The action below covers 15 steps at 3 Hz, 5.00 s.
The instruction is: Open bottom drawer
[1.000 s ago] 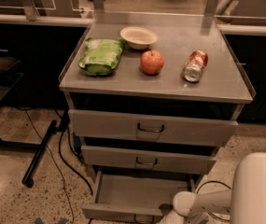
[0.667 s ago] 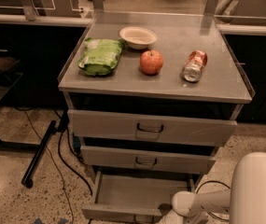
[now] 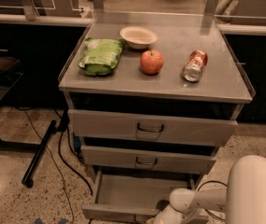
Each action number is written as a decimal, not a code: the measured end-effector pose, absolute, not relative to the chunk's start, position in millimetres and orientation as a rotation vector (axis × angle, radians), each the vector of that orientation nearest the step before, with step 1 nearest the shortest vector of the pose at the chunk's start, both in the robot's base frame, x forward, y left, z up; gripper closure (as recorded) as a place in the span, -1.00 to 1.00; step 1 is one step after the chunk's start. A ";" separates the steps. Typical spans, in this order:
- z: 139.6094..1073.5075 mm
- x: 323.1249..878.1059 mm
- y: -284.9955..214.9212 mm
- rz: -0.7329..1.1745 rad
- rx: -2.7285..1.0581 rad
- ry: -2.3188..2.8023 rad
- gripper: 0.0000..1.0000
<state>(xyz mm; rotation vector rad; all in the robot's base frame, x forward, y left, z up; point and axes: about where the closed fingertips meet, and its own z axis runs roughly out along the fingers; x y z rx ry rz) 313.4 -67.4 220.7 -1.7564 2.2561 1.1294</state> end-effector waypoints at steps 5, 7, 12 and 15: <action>185.8 340.7 -57.5 1.089 -1.810 2.277 -1.00; 178.4 322.2 -70.8 1.075 -1.847 2.358 -1.00; 193.6 292.0 -67.9 1.123 -1.819 2.396 -1.00; 195.2 248.3 -67.6 1.184 -1.782 2.422 -1.00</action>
Offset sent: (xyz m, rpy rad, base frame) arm 0.0291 0.0090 -0.0006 -0.0151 -0.0474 0.0204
